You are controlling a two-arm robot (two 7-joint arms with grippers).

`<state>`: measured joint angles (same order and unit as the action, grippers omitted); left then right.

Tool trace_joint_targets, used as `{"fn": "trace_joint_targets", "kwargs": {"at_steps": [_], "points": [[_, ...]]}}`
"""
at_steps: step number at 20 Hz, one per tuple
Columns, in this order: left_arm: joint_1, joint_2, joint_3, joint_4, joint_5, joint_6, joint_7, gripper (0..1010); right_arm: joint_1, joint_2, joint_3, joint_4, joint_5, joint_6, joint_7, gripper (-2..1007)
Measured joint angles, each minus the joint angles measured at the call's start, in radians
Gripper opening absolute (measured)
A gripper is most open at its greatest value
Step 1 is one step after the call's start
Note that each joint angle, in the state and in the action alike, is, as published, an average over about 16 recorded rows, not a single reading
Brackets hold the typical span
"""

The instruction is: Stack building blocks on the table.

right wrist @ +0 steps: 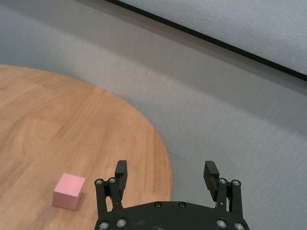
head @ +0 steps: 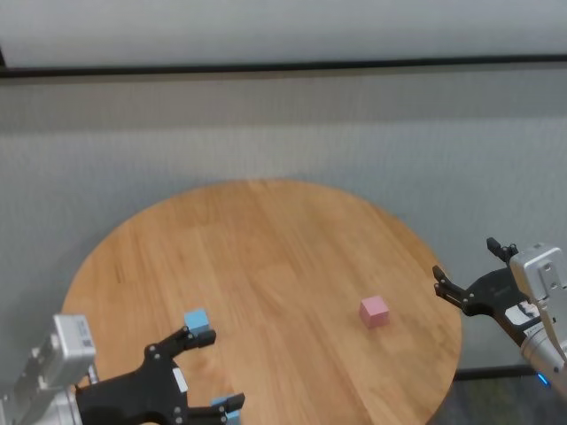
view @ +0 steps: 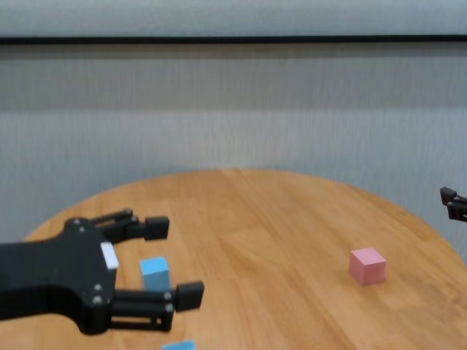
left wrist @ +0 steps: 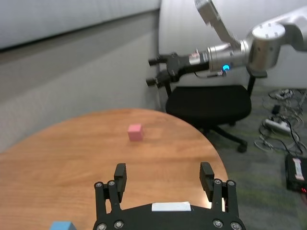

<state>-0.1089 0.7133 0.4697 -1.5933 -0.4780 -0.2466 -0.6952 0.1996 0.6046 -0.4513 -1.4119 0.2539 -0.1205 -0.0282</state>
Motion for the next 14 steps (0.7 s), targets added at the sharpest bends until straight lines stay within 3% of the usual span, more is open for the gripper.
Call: {"fn": "trace_joint_targets", "kwargs": {"at_steps": [14], "points": [[-0.05, -0.04, 0.034, 0.084, 0.072, 0.011, -0.059, 1003, 0.0, 0.0, 0.0, 0.0, 0.0, 0.0, 0.0, 1005]]}}
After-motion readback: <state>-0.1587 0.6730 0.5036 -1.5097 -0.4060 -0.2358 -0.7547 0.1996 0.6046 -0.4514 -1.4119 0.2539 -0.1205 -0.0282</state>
